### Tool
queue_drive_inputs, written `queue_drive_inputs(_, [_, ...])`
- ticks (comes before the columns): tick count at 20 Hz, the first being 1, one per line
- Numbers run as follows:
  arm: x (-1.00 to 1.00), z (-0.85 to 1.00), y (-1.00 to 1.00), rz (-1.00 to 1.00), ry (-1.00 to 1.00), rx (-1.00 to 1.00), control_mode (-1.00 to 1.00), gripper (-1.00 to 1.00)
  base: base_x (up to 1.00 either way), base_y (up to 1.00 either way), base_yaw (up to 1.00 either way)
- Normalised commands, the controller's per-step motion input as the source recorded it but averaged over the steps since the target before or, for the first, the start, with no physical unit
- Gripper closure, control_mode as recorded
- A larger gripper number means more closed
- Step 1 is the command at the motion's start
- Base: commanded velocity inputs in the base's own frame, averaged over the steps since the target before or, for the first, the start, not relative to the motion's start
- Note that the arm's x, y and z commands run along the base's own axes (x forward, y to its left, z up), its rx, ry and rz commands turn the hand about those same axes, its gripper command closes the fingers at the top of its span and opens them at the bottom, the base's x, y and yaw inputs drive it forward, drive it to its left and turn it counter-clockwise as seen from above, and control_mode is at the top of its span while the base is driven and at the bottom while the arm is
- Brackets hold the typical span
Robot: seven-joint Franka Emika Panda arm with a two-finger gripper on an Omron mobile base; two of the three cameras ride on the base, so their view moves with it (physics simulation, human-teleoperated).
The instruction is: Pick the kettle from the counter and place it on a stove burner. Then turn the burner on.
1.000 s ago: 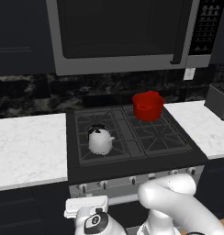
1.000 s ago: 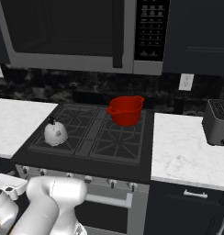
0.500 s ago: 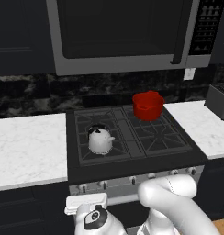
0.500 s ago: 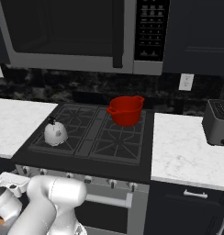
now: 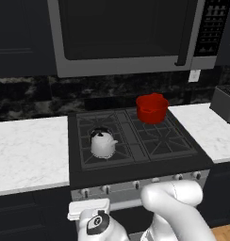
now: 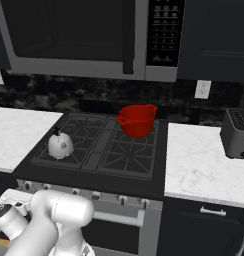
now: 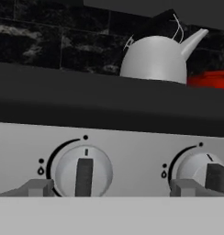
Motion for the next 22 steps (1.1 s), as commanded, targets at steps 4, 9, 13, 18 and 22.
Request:
queue_drive_inputs(4, [0.19,-0.13,0.1,0.0,0.0,0.0,-1.0,-1.0,0.0,0.0,0.0])
queue_drive_inputs(9, [0.15,-0.05,0.16,0.0,0.0,0.0,-1.0,-1.0,0.0,0.0,0.0])
queue_drive_inputs(13, [0.1,-0.02,0.14,0.0,0.0,0.0,-1.0,-1.0,0.0,0.0,0.0])
queue_drive_inputs(18, [0.06,0.0,0.01,0.0,0.0,0.0,-1.0,-1.0,0.0,0.0,0.0])
queue_drive_inputs(22, [0.0,0.0,0.0,0.0,0.0,0.0,-1.0,-1.0,0.0,0.0,0.0])
